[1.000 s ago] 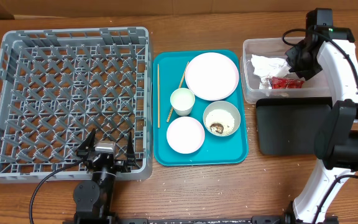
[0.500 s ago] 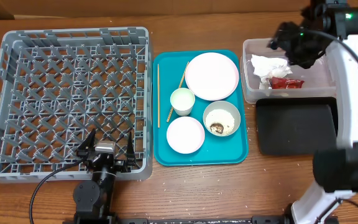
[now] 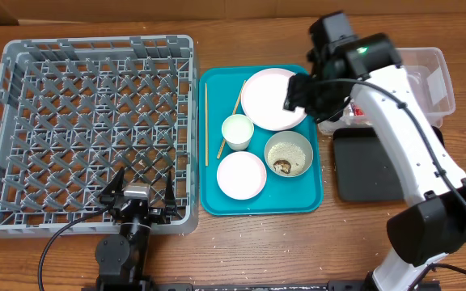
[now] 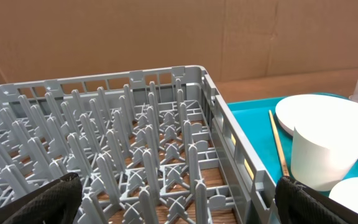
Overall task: Sort waste into correct bins and load items into the dishwasher
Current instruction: 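Grasp the rim of the rice bowl with the right gripper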
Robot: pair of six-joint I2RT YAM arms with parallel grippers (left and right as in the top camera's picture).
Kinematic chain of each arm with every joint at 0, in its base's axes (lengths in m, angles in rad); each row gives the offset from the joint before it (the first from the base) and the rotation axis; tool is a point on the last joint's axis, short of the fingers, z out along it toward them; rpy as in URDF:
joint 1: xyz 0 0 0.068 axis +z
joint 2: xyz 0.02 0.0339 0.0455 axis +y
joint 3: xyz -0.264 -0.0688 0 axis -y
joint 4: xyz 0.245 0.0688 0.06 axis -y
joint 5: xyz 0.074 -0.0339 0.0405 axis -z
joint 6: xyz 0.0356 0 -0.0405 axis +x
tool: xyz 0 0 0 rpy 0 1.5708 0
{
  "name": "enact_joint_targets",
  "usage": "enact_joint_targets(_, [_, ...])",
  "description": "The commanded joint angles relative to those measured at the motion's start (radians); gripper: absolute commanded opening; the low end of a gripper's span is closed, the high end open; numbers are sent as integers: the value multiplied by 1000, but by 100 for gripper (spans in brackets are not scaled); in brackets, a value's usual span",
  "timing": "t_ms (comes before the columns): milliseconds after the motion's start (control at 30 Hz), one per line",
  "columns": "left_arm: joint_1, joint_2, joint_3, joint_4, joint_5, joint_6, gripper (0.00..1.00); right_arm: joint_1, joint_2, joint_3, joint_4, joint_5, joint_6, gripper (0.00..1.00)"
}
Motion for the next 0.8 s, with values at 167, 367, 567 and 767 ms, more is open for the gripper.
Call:
enact_joint_targets(167, [5,-8,-5,0,3,12,100,122,-5,-129,64,115,125,55])
enact_joint_targets(367, [5,-8,-5,0,3,12,100,126,-5,-254,177,113,73,48])
enact_joint_targets(567, [5,-8,-5,0,3,12,100,159,-5,-385,334,114,60,48])
enact_joint_targets(767, [5,-8,-5,0,3,12,100,187,-2,-484,463,113,65,43])
